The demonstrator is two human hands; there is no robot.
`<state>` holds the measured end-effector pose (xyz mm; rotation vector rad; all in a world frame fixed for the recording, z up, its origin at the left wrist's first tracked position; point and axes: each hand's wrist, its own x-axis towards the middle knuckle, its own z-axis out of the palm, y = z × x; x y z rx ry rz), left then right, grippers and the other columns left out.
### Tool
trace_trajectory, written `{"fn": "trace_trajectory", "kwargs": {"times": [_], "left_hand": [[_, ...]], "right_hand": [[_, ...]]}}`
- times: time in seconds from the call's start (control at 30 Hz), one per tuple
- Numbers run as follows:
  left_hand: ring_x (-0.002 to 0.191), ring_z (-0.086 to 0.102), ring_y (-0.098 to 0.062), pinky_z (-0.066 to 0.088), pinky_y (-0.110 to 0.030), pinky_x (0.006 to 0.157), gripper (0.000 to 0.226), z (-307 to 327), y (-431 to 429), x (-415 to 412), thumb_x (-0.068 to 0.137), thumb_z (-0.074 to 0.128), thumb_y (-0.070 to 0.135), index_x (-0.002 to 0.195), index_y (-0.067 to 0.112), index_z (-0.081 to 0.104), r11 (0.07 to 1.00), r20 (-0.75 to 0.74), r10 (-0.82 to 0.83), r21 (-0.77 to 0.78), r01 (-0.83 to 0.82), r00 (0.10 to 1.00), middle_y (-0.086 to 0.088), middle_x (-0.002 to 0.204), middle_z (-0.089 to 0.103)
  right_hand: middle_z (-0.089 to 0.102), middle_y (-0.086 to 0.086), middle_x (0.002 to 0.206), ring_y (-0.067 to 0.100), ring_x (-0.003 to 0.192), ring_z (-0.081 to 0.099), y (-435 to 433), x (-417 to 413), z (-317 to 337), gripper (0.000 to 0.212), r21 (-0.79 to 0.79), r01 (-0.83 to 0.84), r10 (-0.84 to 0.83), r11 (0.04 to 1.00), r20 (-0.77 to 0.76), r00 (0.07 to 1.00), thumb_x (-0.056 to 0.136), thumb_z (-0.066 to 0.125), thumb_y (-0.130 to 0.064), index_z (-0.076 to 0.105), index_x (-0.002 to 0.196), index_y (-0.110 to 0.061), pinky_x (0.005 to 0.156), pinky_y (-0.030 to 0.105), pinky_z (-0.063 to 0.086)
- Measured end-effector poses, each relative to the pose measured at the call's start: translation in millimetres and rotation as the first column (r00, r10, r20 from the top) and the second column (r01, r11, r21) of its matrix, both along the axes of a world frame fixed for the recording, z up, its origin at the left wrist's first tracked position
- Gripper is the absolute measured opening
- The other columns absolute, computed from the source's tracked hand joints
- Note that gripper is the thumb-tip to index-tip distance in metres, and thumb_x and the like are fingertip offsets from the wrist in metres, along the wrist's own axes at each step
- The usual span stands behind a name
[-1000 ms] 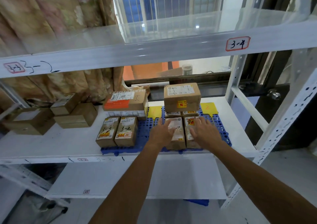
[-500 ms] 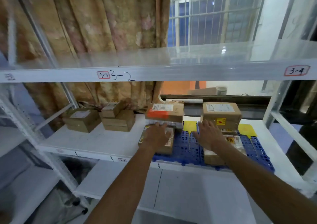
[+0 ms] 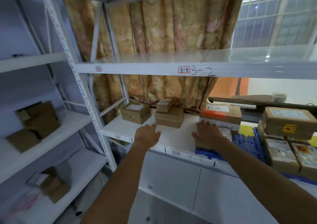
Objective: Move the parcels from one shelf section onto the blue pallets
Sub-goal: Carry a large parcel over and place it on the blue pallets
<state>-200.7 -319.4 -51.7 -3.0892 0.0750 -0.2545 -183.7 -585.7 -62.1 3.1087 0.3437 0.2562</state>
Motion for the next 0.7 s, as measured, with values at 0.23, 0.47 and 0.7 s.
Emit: {"fn": "trace_trajectory", "kwargs": {"times": [0.23,0.47,0.7], "left_hand": [[0.118,0.057,-0.032,0.048,-0.043,0.096,0.043,-20.1,102.1,-33.8,0.102,0.038,0.043,0.136,0.021,0.052,0.996,-0.08,0.086,0.019,-0.085,0.993,-0.01,0.135,0.056],[0.116,0.06,-0.032,0.046,-0.039,0.095,0.047,-44.6,157.7,-43.9,0.1,0.035,0.047,0.137,0.02,0.048,0.972,-0.115,0.198,-0.103,-0.21,0.973,-0.012,0.13,0.062],[0.117,0.059,-0.032,0.048,-0.041,0.093,0.04,-58.7,190.7,-13.0,0.103,0.043,0.038,0.137,0.017,0.047,0.979,-0.228,0.203,0.057,-0.196,0.952,-0.011,0.13,0.058]], "right_hand": [[0.043,0.016,0.143,0.031,0.124,0.048,109.9,-9.6,-24.5,0.058,-0.053,-0.14,0.138,0.989,-0.04,0.99,0.1,0.032,-0.052,0.043,0.137,-0.009,0.1,0.041,0.041],[0.04,0.016,0.144,0.031,0.124,0.047,175.7,2.3,-43.0,0.061,-0.076,-0.238,0.23,0.968,-0.109,0.967,0.099,0.033,-0.052,0.039,0.14,-0.006,0.101,0.041,0.04],[0.043,0.014,0.138,0.03,0.118,0.05,220.3,53.3,-59.5,0.059,-0.017,-0.266,0.262,0.964,-0.124,0.957,0.098,0.037,-0.05,0.039,0.137,-0.006,0.097,0.042,0.043]]}}
